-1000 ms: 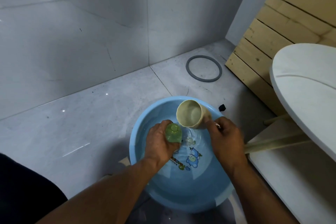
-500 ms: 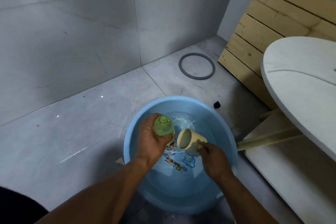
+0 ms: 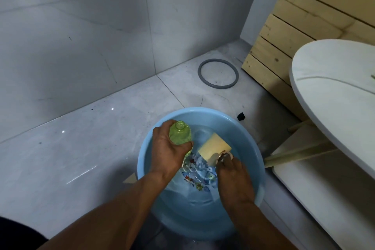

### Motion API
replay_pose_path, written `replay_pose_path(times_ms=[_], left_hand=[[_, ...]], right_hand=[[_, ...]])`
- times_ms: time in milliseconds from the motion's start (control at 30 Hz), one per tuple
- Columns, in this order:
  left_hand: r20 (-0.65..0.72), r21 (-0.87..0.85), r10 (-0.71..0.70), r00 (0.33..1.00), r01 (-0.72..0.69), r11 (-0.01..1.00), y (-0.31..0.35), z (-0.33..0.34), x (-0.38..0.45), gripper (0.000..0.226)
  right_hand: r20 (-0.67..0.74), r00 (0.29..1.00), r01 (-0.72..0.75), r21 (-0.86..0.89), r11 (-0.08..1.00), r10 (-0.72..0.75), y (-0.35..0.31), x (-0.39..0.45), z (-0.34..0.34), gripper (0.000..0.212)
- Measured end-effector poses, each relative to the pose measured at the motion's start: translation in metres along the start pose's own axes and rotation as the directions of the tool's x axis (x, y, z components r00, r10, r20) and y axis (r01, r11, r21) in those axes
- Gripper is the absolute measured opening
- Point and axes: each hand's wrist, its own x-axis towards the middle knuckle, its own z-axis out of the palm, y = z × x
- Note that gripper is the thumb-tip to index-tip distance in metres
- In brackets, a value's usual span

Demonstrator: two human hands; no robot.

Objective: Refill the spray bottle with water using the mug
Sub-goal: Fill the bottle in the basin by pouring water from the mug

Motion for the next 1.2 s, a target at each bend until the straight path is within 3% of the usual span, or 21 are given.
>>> replay_pose_path(times_ms=[233,300,367,467,533,600,700,800,967,1133,1200], left_hand=[[0.014,0.010,-0.017,1.000,0.017,1.000,0.006,-0.003,-0.003,0.069],[0.036,0.001,-0.006,0.999,0.006,1.000,0.013,-0.006,-0.001,0.067],[0.059,-0.012,0.008,0.998,-0.008,1.000,0.019,-0.009,0.003,0.066],[0.113,-0.014,0.044,0.993,-0.043,0.999,0.041,-0.017,0.010,0.066],[0.137,-0.009,0.075,0.988,-0.075,0.997,0.059,-0.023,0.014,0.064],[0.150,-0.018,0.115,0.982,-0.113,0.993,0.085,-0.033,0.016,0.061],[0.204,-0.053,0.139,0.969,-0.131,0.990,0.122,-0.046,0.018,0.059],[0.247,-0.089,0.163,0.955,-0.146,0.985,0.170,-0.058,0.017,0.062],[0.316,-0.127,0.201,0.927,-0.168,0.977,0.246,-0.065,0.016,0.078],[0.394,-0.158,0.252,0.884,-0.205,0.966,0.309,-0.053,0.002,0.063],[0.414,-0.171,0.257,0.873,-0.203,0.964,0.327,-0.044,-0.004,0.058]], right_hand=[[-0.229,0.972,0.034,-0.060,0.998,-0.047,0.011,0.005,-0.029,0.033],[-0.258,0.966,0.016,-0.002,1.000,-0.016,0.020,0.006,-0.039,0.024],[-0.270,0.959,-0.037,0.180,0.983,0.086,0.026,0.006,-0.048,0.017],[-0.118,0.926,-0.224,0.593,0.774,0.359,0.034,0.004,-0.064,0.020],[0.009,0.899,-0.297,0.748,0.594,0.437,0.039,0.003,-0.073,0.027],[0.032,0.873,-0.270,0.862,0.429,0.486,0.045,0.000,-0.093,0.028],[-0.018,0.873,-0.146,0.944,0.296,0.488,0.050,-0.003,-0.130,0.027],[-0.136,0.865,-0.006,0.960,0.280,0.482,0.063,-0.011,-0.183,0.031],[-0.147,0.865,0.027,0.968,0.248,0.479,0.101,-0.023,-0.274,0.035],[-0.083,0.848,0.014,0.991,0.134,0.523,0.151,-0.046,-0.346,0.033],[-0.108,0.841,0.022,0.986,0.166,0.530,0.168,-0.053,-0.367,0.032]])
